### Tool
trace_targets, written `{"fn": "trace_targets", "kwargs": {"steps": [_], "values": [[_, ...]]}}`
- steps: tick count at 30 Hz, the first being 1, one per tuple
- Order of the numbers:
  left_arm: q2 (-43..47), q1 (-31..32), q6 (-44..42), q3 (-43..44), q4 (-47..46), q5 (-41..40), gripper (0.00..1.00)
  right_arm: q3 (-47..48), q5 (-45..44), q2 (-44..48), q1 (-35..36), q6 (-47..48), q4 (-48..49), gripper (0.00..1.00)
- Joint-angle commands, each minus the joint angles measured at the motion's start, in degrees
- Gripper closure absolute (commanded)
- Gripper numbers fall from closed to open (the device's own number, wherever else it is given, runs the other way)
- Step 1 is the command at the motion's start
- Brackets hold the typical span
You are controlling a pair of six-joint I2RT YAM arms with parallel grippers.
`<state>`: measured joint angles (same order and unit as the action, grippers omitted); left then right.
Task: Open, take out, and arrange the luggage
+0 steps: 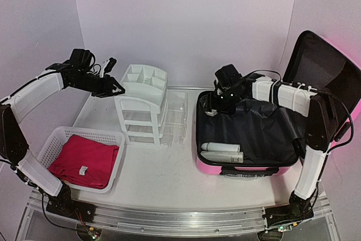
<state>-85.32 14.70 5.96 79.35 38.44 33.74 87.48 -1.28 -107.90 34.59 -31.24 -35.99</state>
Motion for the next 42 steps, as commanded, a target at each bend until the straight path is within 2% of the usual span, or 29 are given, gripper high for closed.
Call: {"fn": "trace_targets", "kwargs": {"steps": [1,7,13,17,21,24,29,32,34,37,40,42], "values": [[-2.08,0.81,-1.47,-1.12,2.96,0.50,0.70,4.23,3.74,2.03,5.89,5.55,7.25,0.58],[-1.96,0.81,-1.37,-1.12,2.92,0.90,0.70,13.28,5.11,-5.04,10.78,8.15,6.98,0.55],[-1.72,0.83,-1.73,-1.26,2.97,0.10,0.70,21.32,5.25,-11.42,12.37,8.41,2.80,0.51],[-1.48,0.85,-1.28,-1.12,2.98,1.87,0.70,21.23,3.56,-12.18,12.90,8.78,1.99,0.45],[-1.52,0.79,-1.71,-1.17,2.96,-0.15,0.70,22.63,2.11,-12.43,12.87,9.02,-0.47,0.40],[-1.53,0.77,-0.82,-0.95,2.94,3.19,0.70,22.28,2.33,-12.70,12.97,8.93,-0.58,0.38],[-1.30,0.77,-1.65,-1.27,2.86,-0.43,0.70,24.02,2.28,-12.35,13.00,8.59,-2.52,0.26],[-0.75,0.84,-0.99,-1.06,2.89,2.77,0.70,23.25,2.88,-11.09,13.04,8.55,-2.59,0.20],[-0.51,0.74,-1.23,-1.29,2.63,2.19,0.70,23.02,2.93,-10.30,13.05,8.61,-2.60,0.17],[-1.15,0.52,-1.45,-1.24,2.85,0.12,0.70,21.11,0.06,-7.52,13.05,8.53,-2.77,0.17],[-0.49,0.52,-1.00,-1.18,2.78,2.44,0.70,16.26,-7.69,-3.49,12.92,7.02,-2.69,0.21],[-0.45,0.56,-1.32,-1.30,2.73,1.17,0.69,13.81,-13.01,-1.62,12.59,6.39,-2.73,0.27]]}}
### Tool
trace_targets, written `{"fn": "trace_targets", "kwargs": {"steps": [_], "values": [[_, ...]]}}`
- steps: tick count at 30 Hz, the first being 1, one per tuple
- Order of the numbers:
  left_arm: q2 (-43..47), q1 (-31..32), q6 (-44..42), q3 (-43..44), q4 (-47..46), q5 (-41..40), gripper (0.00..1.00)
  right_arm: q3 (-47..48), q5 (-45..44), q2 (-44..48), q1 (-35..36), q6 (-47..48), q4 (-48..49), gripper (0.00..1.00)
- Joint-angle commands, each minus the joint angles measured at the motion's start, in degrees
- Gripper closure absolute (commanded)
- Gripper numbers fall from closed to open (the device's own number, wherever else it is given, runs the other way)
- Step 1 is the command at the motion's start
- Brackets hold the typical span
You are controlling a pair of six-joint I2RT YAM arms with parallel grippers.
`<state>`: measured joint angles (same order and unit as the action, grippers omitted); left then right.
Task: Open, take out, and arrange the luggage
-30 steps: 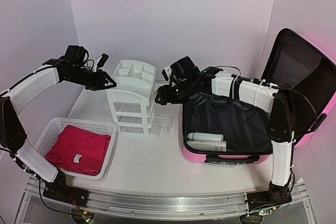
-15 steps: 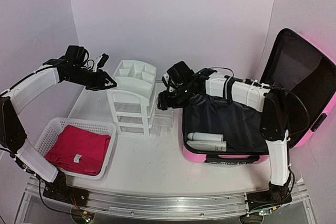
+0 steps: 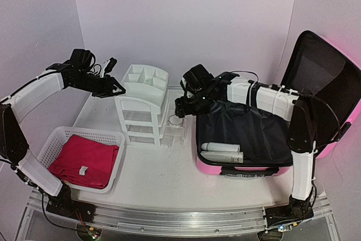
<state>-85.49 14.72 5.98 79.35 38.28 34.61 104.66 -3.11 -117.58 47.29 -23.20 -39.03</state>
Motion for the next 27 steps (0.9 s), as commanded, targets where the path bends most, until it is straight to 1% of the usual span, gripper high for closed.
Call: {"fn": "trace_targets", "kwargs": {"steps": [1,3,5,7,9,13,17,21,23,27], "values": [[-0.52,0.41,-1.48,-1.30,2.91,-0.48,0.70,-4.26,-13.03,8.63,-0.36,-2.01,-0.03,0.30],[-0.82,0.33,-1.22,-1.14,2.94,0.32,0.70,-5.73,-14.90,9.18,-1.10,-2.33,-0.90,0.33],[-0.55,0.31,-0.89,-1.13,2.89,1.91,0.70,-5.82,-14.99,8.73,-1.53,-2.18,-1.80,0.35],[-0.37,0.31,-1.00,-1.11,2.89,1.50,0.70,-4.86,-13.86,7.77,-1.59,-1.81,-2.36,0.39],[-0.70,0.27,-1.10,-1.21,2.87,0.84,0.70,-3.72,-12.64,6.44,-1.59,-2.04,-2.77,0.46],[-0.86,0.27,-0.84,-1.13,2.85,2.01,0.70,-1.22,-10.77,3.39,-1.58,-2.26,-3.35,0.58],[-0.96,0.19,-1.01,-1.18,2.86,1.32,0.70,0.98,-9.49,0.70,-1.59,-2.37,-3.87,0.68],[-0.58,0.14,-1.21,-1.30,2.83,0.74,0.69,2.49,-7.98,-1.24,-1.63,-3.03,-3.87,0.76],[-1.04,0.13,-1.06,-1.23,2.89,1.01,0.69,2.64,-8.02,-1.91,-1.63,-3.20,-3.87,0.78],[-0.97,0.14,-0.83,-1.13,2.86,2.12,0.69,4.24,-5.91,-3.90,-1.59,-3.79,-3.87,0.79]]}}
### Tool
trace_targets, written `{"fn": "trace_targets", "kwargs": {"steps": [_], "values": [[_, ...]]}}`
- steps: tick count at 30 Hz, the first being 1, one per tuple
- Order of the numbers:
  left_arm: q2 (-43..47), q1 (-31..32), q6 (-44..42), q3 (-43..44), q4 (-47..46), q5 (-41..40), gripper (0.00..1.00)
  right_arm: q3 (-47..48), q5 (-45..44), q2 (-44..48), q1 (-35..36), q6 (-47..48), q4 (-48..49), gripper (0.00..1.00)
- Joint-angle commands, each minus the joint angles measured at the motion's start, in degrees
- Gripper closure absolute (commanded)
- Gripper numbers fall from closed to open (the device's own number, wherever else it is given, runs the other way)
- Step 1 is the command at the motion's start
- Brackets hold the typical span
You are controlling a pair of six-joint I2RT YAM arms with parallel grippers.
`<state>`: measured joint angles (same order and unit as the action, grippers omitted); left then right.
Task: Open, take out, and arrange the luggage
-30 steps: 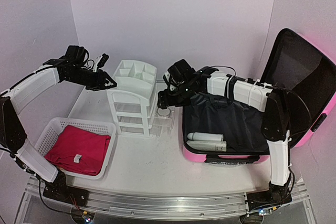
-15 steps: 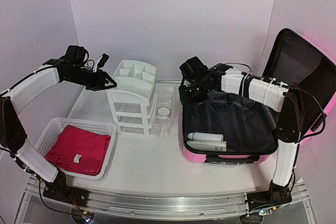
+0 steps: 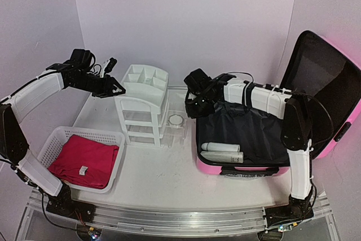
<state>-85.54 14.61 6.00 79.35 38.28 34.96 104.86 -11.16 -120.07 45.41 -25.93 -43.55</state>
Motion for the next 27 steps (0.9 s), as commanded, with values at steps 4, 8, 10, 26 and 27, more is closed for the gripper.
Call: {"fn": "trace_targets", "kwargs": {"steps": [4,8,10,26,27], "values": [[-1.19,0.22,-0.75,-1.17,2.86,1.86,0.69,6.60,5.36,-3.75,0.25,-2.18,0.83,0.77],[-1.12,0.21,-0.98,-1.22,2.84,1.06,0.70,9.42,9.05,-5.94,0.26,-3.69,1.99,0.72],[-1.42,0.20,-0.86,-1.15,2.83,1.64,0.69,9.13,12.01,-6.47,0.29,-5.01,5.04,0.66],[-1.38,0.11,-0.74,-1.13,2.81,1.64,0.70,10.31,17.05,-11.51,0.29,-12.60,11.87,0.41],[-1.23,0.08,-0.73,-1.13,2.77,1.66,0.70,9.94,15.75,-11.28,0.36,-12.19,10.86,0.41]]}}
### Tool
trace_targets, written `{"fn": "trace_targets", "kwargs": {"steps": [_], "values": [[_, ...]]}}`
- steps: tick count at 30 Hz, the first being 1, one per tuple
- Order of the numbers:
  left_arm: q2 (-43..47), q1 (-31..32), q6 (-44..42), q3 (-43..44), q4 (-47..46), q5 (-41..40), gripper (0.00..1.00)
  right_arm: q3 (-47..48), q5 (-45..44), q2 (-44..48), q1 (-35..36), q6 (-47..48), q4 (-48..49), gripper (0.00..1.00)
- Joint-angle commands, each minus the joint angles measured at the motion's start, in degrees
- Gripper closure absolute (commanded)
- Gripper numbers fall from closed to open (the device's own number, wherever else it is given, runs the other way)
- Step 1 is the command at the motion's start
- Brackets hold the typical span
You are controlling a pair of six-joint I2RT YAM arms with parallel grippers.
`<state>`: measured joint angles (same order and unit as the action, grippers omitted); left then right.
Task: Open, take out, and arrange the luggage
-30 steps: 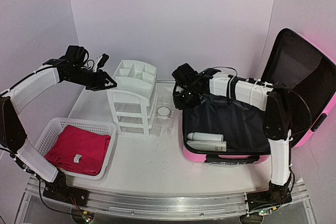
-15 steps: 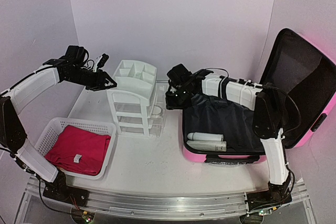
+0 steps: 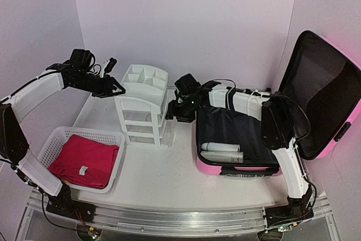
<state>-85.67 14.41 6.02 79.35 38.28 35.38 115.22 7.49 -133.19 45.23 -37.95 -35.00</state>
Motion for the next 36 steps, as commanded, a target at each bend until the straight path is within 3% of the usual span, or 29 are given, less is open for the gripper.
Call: {"fn": "trace_targets", "kwargs": {"steps": [1,16,23,26,36], "values": [[-1.08,0.34,-0.75,-1.14,2.76,0.94,0.69,-0.57,-3.86,1.87,0.50,0.09,1.35,0.41],[-1.69,0.02,-0.66,-1.13,2.81,0.76,0.69,8.09,-7.26,-7.48,0.71,1.88,-7.91,0.46],[-1.71,-0.63,0.01,-1.04,2.81,0.02,0.70,8.50,-23.25,-5.40,1.06,5.42,-18.98,0.66],[-1.40,-1.04,0.34,-1.04,2.78,-0.84,0.70,7.96,-30.26,-4.10,1.78,6.13,-21.40,0.67],[-0.23,-2.20,1.19,-1.48,2.84,-5.39,0.70,11.45,-41.57,-5.29,3.07,0.94,-29.77,0.68]]}}
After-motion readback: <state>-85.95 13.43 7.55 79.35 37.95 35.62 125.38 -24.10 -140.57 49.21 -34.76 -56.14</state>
